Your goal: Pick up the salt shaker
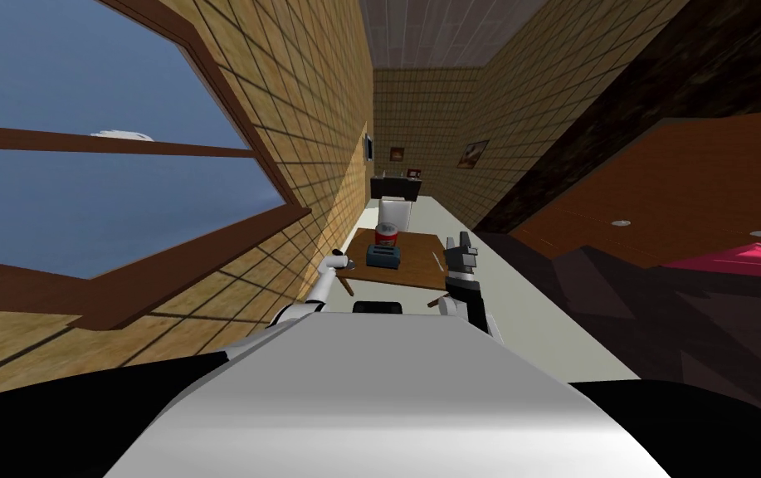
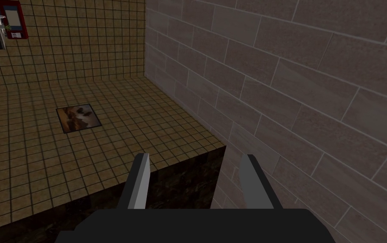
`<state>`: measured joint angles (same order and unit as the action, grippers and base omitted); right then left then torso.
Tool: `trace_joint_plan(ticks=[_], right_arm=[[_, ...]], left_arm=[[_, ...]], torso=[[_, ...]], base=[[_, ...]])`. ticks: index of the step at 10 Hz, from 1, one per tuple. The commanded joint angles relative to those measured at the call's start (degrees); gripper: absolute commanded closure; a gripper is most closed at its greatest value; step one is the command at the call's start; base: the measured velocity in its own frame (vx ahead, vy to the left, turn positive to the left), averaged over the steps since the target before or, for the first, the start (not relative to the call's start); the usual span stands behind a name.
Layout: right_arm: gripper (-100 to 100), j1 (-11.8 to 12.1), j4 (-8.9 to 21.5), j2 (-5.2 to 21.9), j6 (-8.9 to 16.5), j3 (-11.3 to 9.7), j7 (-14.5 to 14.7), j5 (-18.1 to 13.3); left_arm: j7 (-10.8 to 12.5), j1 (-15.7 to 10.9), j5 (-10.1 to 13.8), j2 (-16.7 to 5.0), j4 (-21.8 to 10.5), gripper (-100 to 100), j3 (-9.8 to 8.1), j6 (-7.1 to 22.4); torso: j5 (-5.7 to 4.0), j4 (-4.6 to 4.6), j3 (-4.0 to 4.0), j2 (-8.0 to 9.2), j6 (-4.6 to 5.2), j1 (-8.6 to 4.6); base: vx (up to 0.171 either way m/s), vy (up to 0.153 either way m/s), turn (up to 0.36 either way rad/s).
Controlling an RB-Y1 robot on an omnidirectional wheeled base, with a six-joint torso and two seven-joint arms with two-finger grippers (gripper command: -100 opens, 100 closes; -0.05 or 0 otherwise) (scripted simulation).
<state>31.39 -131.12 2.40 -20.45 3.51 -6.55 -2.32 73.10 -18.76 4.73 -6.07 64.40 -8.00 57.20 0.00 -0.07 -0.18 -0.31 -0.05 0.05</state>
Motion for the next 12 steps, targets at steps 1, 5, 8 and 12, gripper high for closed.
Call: trace_joint_plan(ticks=[1, 5, 8, 12], right_arm=[[0, 0.0, 0.0, 0.0, 0.0, 0.0, 0.0, 0.0], [0, 0.0, 0.0, 0.0, 0.0, 0.0, 0.0, 0.0], [0, 0.0, 0.0, 0.0, 0.0, 0.0, 0.0, 0.0], [0, 0.0, 0.0, 0.0, 0.0, 0.0, 0.0, 0.0]], left_arm=[[1.2, -1.4, 0.1, 0.3, -1.4, -100, -0.30, 1.9], [0.5, -2.4, 1.1, -0.6, -3.8, -100, -1.33, 1.2], [-1.5, -3.4, 3.1, -2.8, -7.7, -100, -3.19, -0.9], [-5.6, -5.4, 7.0, -7.2, -15.6, -100, -6.90, -5.1]], torso=[[0.00, 0.00, 0.00, 0.00, 0.00, 0.00], [0.00, 0.04, 0.13, 0.25, -0.01, -0.04], [-0.06, 0.08, 0.21, 0.38, 0.00, -0.26], [-0.06, 0.09, 0.24, 0.43, 0.00, -0.28]], base=[[0.080, 0.026, -0.030], [0.030, 0.012, -0.030], [-0.011, -0.053, -0.076], [-0.023, -0.063, -0.112]])
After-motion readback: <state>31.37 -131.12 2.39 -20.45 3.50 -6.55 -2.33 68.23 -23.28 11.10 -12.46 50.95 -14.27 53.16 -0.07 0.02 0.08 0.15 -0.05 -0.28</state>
